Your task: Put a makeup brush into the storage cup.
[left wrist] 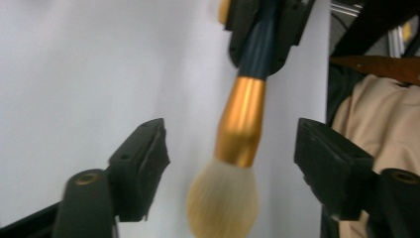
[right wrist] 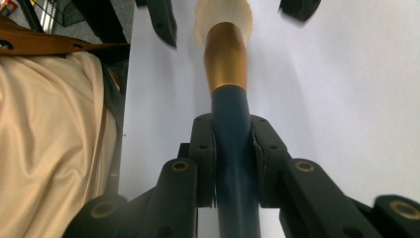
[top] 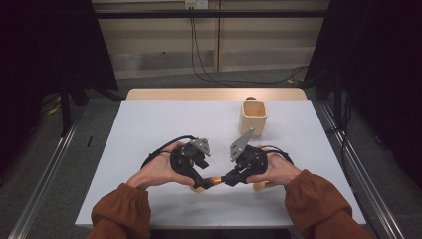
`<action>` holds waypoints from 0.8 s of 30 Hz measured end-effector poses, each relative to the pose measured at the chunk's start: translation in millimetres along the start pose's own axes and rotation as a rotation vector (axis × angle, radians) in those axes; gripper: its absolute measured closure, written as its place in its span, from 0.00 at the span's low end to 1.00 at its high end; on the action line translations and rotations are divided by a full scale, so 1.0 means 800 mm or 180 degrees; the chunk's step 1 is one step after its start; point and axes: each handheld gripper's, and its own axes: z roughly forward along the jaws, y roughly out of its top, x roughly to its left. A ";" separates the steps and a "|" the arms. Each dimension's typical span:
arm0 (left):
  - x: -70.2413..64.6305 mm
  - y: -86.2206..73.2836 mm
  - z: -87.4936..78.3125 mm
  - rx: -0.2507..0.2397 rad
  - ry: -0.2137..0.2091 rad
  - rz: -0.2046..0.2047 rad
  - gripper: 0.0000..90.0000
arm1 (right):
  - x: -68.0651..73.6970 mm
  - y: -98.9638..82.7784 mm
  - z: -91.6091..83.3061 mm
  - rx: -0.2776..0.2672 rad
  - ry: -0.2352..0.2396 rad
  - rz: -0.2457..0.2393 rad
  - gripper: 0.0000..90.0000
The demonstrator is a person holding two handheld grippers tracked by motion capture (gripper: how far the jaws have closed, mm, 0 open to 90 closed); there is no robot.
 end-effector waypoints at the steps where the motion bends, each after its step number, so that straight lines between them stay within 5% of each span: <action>1: 0.000 -0.002 0.000 -0.0030 0.0046 -0.0040 0.24 | 0.000 -0.003 -0.001 -0.0025 -0.0033 0.0047 0.84; 10: 0.008 -0.024 -0.012 -0.0312 0.0294 -0.0353 0.05 | -0.003 -0.031 -0.014 -0.0284 -0.0181 0.0323 0.84; 15: 0.007 -0.039 -0.017 -0.0515 0.0406 -0.0446 0.05 | 0.000 -0.046 -0.022 -0.0527 -0.0433 0.0532 0.84; 24: 0.005 -0.065 -0.027 -0.0850 0.0663 -0.0623 0.04 | 0.011 -0.073 -0.024 -0.0938 -0.0627 0.0848 0.84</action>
